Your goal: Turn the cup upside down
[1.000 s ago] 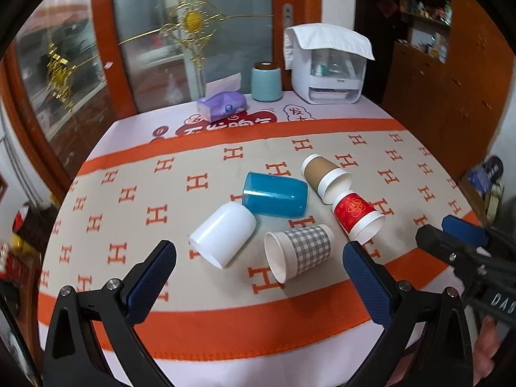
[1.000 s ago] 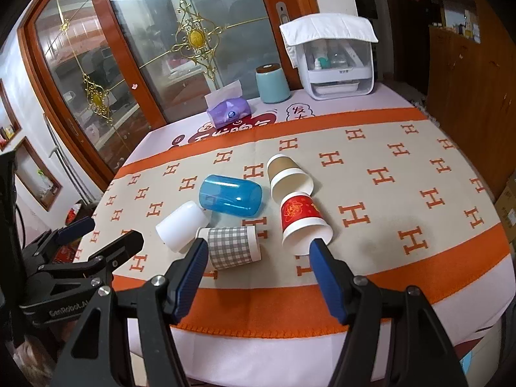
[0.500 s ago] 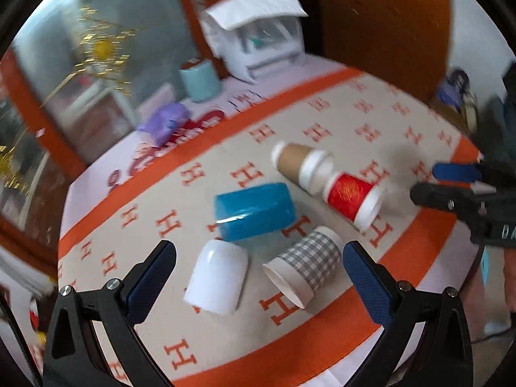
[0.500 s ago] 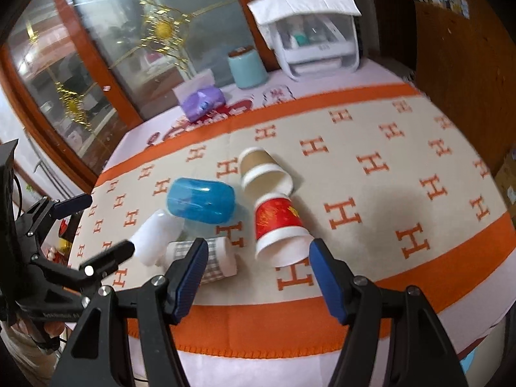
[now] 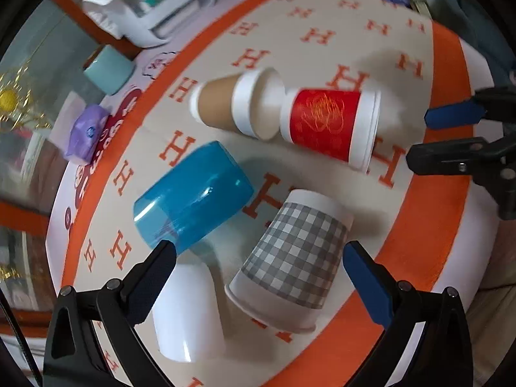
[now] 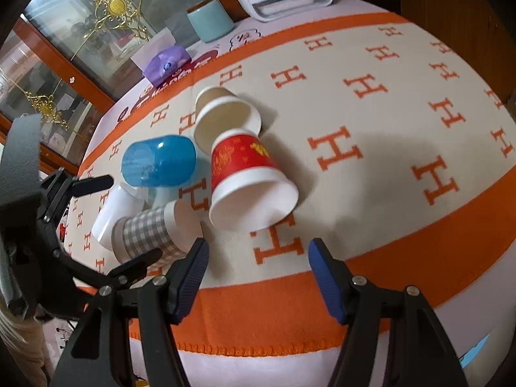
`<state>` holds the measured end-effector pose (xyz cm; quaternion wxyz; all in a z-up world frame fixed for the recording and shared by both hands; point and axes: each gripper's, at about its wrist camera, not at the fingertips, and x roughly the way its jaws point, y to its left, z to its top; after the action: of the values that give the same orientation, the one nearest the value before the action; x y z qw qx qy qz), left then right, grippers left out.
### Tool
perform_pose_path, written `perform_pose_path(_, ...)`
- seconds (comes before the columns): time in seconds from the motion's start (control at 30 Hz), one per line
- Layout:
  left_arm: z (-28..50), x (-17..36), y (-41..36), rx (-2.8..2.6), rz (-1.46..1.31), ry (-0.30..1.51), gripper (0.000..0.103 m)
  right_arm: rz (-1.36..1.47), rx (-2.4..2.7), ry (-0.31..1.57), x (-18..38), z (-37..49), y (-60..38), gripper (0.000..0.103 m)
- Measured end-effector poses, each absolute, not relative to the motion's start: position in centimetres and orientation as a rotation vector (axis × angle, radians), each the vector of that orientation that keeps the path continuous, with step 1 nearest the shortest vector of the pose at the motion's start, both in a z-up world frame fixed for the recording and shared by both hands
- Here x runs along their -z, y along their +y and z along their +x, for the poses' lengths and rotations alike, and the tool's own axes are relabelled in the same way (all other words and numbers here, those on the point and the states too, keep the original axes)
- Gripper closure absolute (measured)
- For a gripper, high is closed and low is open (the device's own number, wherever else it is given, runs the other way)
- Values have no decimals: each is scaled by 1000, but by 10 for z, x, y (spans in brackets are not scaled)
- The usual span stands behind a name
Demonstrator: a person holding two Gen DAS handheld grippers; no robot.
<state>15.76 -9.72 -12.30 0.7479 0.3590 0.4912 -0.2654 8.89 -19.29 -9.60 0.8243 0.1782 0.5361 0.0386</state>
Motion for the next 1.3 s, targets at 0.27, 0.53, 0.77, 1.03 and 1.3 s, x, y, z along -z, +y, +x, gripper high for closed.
perform_pose_path(0.27, 161, 150, -116, 645, 870, 1156, 14, 403, -80, 1170, 109, 85, -195, 39)
perform_pose_path(0.53, 163, 164, -117, 592, 845, 1244, 38, 417, -82, 1164, 107, 78, -197, 39)
perform_pose_path(0.77, 157, 140, -99, 465, 673, 1300, 39, 421, -122, 1148, 99, 72, -192, 39)
perform_pose_path(1.03, 145, 123, -54, 235, 266, 1473, 39, 415, -185, 1130, 89, 63, -181, 39)
perform_pose_path(1.3, 125, 137, -24, 70, -79, 1500, 39, 414, -222, 1178, 104, 56, -173, 39)
